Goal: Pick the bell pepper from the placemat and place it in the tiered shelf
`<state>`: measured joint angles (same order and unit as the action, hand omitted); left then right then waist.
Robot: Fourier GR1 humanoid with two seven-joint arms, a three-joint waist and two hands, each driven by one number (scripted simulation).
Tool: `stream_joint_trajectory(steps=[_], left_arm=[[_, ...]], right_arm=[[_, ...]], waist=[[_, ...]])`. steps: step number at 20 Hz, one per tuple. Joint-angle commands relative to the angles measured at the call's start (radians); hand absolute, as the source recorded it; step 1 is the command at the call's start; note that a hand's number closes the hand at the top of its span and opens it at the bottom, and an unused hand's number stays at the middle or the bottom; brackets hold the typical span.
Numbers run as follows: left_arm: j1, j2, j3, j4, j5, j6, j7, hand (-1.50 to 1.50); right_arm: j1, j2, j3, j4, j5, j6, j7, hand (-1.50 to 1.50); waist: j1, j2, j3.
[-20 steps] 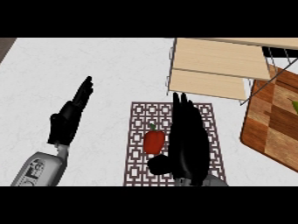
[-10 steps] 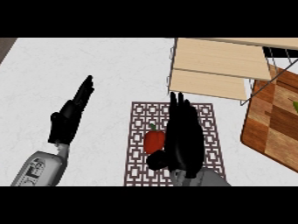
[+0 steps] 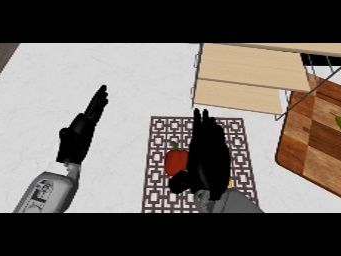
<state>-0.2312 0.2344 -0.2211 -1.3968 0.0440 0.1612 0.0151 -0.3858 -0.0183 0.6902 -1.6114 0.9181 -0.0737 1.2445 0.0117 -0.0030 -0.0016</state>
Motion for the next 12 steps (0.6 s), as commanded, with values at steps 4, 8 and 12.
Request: stream_joint_trajectory(steps=[4,8,12], left_arm=[[0.056,0.036,0.014,-0.043,0.014,-0.038,-0.004,0.00],[0.028,0.027,0.019,-0.026,0.012,-0.045,0.015,0.00],[0.044,-0.030,-0.021,-0.032,-0.033,0.007,-0.013,0.00]], right_arm=[[0.009,0.017,0.055,0.089,0.012,-0.081,0.243,-1.50],[-0.037,0.017,0.036,0.095,-0.029,-0.078,0.243,-1.50],[-0.037,0.017,0.033,0.140,-0.015,-0.094,0.243,-1.50]], waist=[[0.013,0.000,0.000],[0.005,0.001,0.001],[0.004,0.000,0.001]])
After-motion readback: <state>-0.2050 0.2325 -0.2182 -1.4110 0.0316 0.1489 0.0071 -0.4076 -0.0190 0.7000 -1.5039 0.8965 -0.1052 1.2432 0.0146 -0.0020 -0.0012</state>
